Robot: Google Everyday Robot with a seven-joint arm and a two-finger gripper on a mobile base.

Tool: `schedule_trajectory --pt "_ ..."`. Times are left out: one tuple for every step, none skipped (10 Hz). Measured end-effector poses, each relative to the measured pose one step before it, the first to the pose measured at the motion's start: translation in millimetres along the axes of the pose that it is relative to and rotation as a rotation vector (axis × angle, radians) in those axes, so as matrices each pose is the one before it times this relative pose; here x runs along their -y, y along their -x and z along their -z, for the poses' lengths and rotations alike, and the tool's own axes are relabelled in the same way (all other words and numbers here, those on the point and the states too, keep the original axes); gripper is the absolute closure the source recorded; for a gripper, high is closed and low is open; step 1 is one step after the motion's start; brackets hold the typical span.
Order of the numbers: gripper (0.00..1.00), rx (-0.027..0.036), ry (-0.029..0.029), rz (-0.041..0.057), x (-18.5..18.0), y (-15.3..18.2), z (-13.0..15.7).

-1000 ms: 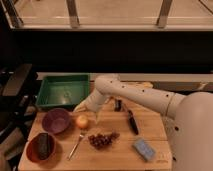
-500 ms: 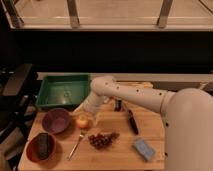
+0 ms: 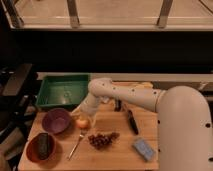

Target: Place apple in purple bowl

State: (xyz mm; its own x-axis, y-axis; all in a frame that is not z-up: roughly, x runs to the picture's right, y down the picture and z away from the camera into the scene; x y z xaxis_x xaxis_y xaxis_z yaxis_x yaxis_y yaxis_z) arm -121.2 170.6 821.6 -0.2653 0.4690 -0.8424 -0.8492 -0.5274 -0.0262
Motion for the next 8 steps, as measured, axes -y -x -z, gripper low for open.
schedule_trajectory --pt "0.34 -0.00476 -0.00064 -0.00297 -1.02 0.58 -4.10" --pt "0.45 -0.00267 -0.00078 -0.00419 0.02 0.83 -2.90" --pt "0.53 -0.00098 -0.00133 -0.00473 1.13 1.28 -1.95" --pt "0.63 0.00033 -0.00149 -0.00570 1.13 2.08 -1.22" --pt "0.72 0.00057 -0.00230 -0.00618 1.54 1.42 -1.13" --pt "0.82 0.00369 -0.00191 -0.00328 1.11 1.07 0.48" --pt "0.87 0.00677 -0.00080 0.00114 -0.49 0.35 2.46" --pt "0.88 0.01066 0.00098 0.00295 -0.97 -0.03 5.21"
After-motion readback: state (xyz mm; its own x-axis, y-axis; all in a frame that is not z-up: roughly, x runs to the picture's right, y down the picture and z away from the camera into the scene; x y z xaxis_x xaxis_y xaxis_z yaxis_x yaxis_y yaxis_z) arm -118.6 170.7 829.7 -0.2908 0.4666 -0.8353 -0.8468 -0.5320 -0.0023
